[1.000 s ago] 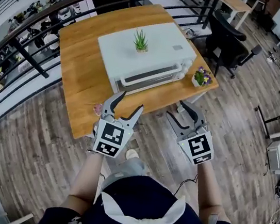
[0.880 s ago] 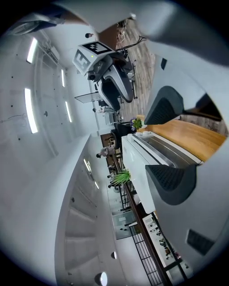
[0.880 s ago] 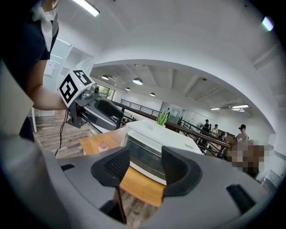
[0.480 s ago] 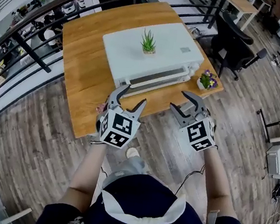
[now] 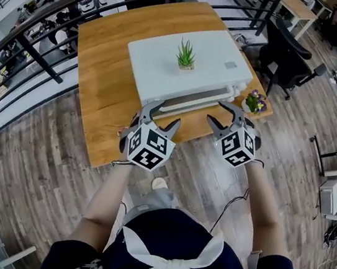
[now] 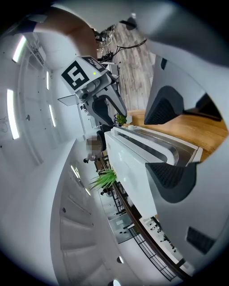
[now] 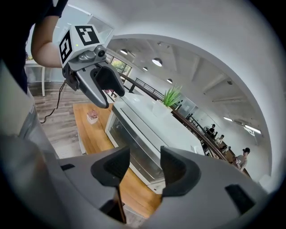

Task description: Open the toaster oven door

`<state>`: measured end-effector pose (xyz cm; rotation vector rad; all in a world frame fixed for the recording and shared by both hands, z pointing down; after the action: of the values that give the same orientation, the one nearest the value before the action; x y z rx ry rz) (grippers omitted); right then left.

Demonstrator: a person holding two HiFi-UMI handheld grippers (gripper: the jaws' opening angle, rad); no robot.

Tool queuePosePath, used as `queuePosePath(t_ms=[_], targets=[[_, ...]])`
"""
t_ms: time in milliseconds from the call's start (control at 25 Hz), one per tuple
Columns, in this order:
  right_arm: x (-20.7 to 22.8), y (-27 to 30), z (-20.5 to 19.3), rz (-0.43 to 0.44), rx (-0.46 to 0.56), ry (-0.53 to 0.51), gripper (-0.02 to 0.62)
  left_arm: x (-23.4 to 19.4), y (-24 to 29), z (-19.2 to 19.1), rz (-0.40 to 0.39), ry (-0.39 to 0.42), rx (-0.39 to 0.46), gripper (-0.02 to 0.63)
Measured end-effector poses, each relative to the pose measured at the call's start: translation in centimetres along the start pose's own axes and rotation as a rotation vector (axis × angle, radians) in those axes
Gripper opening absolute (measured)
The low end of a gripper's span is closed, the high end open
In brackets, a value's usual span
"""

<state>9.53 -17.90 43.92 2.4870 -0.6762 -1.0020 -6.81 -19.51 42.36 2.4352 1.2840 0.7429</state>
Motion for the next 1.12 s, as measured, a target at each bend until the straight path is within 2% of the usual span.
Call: queuePosePath(t_ms=[240, 360, 640, 840, 1120], targets=[[1.5, 3.0, -0.8, 0.029, -0.052, -0.075, 0.225, -0.1, 2.2, -0.6, -0.036, 0.044, -0.049, 0.272], [2.1, 4.1, -1.4, 0.048, -0.070, -0.079, 0.227, -0.1, 2.9, -1.1, -0.044, 0.043, -0.060, 0.272], [2.3, 4.3, -1.7, 0.043, -0.091, -0.087, 0.181, 0.1, 3.7, -2.1, -0.018, 0.064, -0.102, 0.269], [1.8, 3.9, -2.0, 0.048, -0.097, -0.099, 0.178, -0.1, 3.5, -2.1, 0.031, 0.089, -0.101, 0.163], [1.2, 3.2, -2.7, 0.033, -0.059, -0.057, 0.176, 0.8, 3.2, -2.5, 0.011, 0.072, -0.070, 0.153]])
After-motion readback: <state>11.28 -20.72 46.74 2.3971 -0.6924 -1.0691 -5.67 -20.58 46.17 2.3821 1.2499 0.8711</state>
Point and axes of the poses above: the fingertips, and each gripper's own axes: y forward along the fingers, x to its right, z out of its top, the point moved 5 cm from there along -y, backward along the fingers, and after that the axes turned 3 degrees about x, right-handed, at the moved point
